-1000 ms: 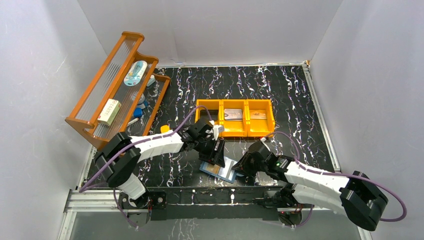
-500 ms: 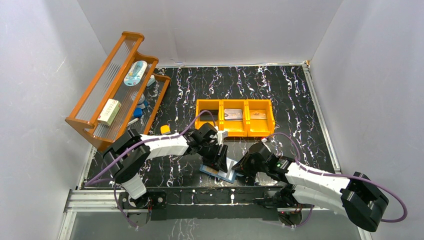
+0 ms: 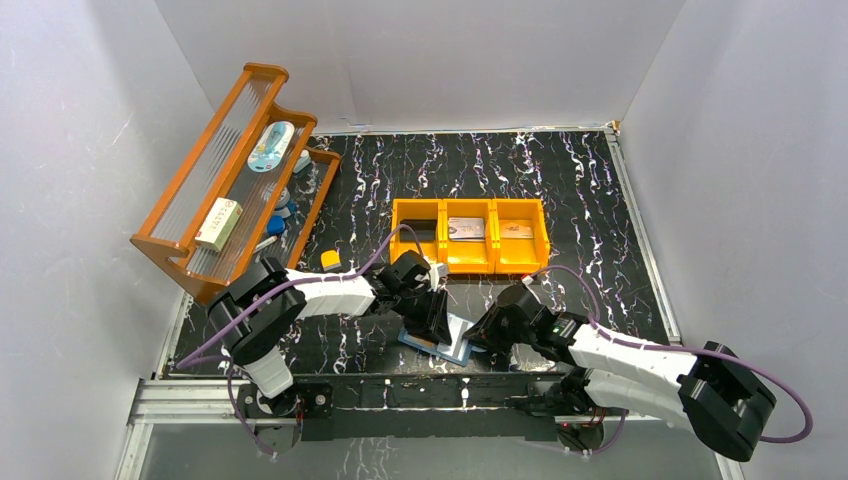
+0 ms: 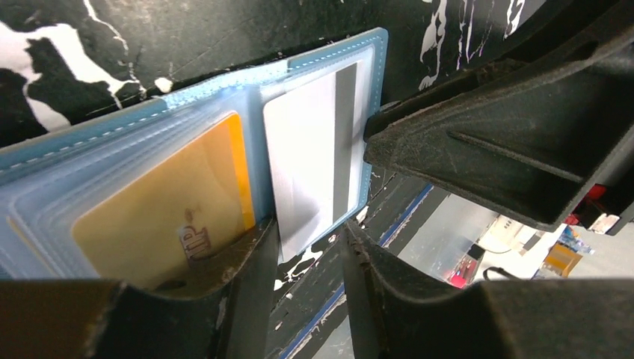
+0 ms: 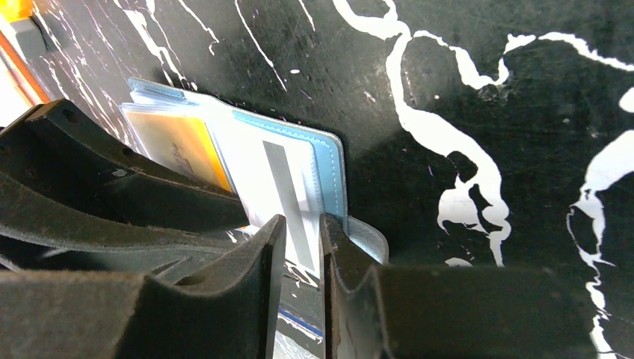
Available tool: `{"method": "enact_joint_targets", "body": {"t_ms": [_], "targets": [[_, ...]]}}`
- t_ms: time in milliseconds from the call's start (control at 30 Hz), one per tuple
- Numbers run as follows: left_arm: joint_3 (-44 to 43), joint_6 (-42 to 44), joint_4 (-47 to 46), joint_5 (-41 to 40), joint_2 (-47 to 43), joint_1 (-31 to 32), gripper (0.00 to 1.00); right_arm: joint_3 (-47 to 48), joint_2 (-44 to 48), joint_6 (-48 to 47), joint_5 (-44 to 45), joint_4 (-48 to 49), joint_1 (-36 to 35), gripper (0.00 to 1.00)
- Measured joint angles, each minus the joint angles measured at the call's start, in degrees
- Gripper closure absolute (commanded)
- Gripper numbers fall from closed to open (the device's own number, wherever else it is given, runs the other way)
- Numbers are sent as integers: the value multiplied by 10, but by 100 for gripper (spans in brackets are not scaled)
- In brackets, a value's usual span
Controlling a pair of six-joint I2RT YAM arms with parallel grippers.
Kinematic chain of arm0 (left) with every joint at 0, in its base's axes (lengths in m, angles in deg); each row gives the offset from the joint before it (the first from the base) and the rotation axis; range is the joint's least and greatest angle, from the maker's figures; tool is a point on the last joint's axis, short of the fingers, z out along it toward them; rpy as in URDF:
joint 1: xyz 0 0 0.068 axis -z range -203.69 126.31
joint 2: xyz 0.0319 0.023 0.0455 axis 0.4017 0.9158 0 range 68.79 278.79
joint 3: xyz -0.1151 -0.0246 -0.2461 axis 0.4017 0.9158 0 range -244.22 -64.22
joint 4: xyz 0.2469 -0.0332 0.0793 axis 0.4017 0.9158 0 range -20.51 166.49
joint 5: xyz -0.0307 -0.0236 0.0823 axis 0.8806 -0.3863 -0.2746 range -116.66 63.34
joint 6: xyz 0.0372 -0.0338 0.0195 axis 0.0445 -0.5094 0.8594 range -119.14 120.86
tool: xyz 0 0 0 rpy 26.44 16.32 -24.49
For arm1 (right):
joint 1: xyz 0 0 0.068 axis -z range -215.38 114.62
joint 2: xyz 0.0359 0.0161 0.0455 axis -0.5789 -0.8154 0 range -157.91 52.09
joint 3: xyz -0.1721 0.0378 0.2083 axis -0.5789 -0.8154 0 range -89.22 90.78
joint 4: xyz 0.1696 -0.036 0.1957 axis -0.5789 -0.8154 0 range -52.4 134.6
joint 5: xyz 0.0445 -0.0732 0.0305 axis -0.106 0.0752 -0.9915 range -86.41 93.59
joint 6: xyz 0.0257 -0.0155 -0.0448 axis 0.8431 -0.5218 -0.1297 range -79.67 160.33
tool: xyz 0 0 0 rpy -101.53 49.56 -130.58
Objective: Take the credit cards out of the card holder
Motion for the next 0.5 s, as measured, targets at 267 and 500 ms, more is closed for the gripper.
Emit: {"method": "enact_joint_targets", "body": {"t_ms": [267, 500], "targets": [[4, -12, 14, -32, -3, 0, 92, 0, -4, 0, -2, 0, 0, 71], [4, -12, 36, -57, -18, 3, 100, 0, -12, 0, -3, 10, 0, 72]]}}
